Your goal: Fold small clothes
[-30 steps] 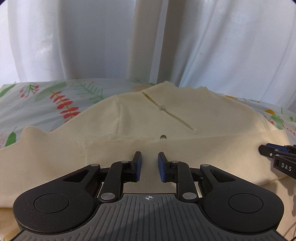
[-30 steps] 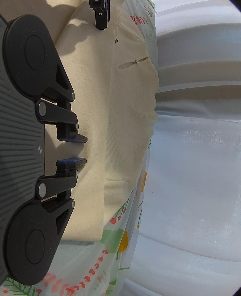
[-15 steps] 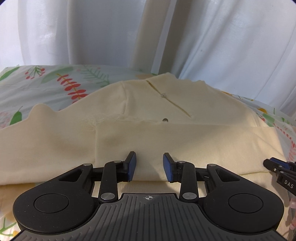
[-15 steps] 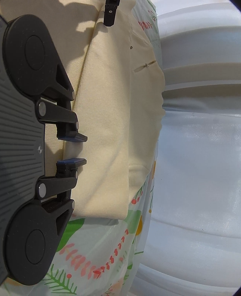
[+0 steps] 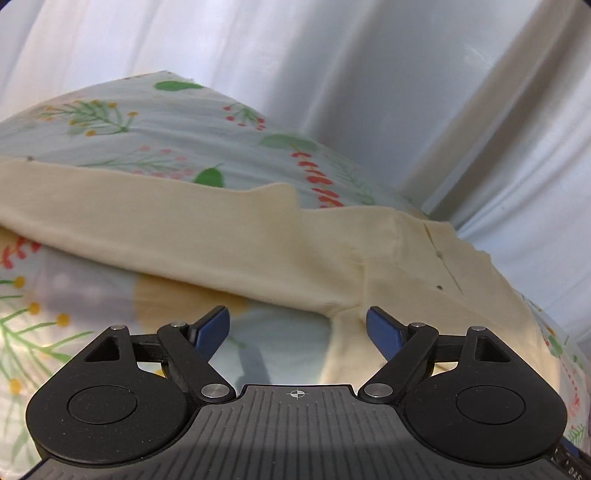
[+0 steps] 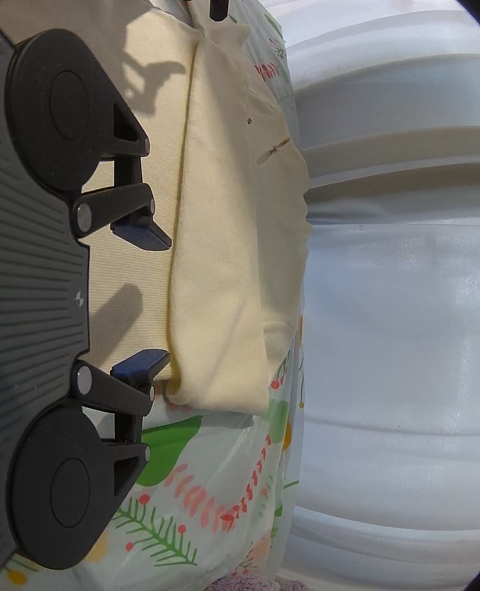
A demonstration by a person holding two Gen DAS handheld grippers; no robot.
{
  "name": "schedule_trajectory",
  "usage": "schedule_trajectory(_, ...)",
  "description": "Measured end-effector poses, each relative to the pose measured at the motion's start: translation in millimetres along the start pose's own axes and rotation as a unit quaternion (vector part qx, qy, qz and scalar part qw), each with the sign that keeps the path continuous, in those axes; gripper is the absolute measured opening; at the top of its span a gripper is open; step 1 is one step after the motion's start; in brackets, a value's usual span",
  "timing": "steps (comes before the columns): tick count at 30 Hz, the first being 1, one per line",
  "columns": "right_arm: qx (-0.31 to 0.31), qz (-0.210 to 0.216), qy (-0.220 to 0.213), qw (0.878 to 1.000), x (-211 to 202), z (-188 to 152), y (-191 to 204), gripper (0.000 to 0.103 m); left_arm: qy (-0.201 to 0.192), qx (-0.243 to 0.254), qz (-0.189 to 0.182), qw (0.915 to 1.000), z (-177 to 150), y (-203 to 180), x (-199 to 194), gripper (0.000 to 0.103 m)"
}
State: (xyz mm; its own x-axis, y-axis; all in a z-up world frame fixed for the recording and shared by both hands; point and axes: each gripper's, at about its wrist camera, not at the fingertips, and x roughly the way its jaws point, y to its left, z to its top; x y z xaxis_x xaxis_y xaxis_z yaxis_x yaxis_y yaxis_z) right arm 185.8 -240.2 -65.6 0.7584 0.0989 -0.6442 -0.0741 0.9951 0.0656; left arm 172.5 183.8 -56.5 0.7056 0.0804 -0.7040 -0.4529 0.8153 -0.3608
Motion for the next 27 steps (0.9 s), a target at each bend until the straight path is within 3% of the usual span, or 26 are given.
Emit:
schedule_trajectory(3,0.038,0.021,0.021,0.999,-14,-16,-5,0.059,-0.003,-0.104,0.028,0.9942,14,72,-11,0.078)
schedule_trajectory(6,0.053,0.019,0.032,0.998,-18,-26,-5,0.059,-0.029,-0.202,0.017,0.9788,24,135,-23,0.067)
schedule_trajectory(10,0.069,0.022,0.038,0.997,-14,-24,0,0.059,-0.059,-0.272,0.019,0.9603,36,184,-31,0.062)
schedule_trajectory(14,0.07,0.035,0.035,0.996,-12,-17,11,0.058,-0.069,-0.323,0.017,0.9439,47,216,-31,0.048)
schedule_trajectory(16,0.061,0.041,0.034,0.997,-12,-16,18,0.058,-0.066,-0.359,0.004,0.931,50,235,-27,0.034)
schedule_trajectory(20,0.05,0.046,0.043,0.997,-11,-19,24,0.057,-0.071,-0.44,-0.025,0.8951,48,271,-20,0.012)
schedule_trajectory(23,0.05,0.042,0.05,0.997,-12,-23,23,0.057,-0.079,-0.47,-0.041,0.8783,46,286,-18,0.01)
schedule_trajectory(25,0.049,0.039,0.051,0.997,-13,-25,20,0.057,-0.085,-0.473,-0.038,0.8764,48,290,-19,0.01)
schedule_trajectory(27,0.049,0.034,0.052,0.997,-14,-25,18,0.057,-0.087,-0.465,-0.028,0.8804,51,289,-19,0.009)
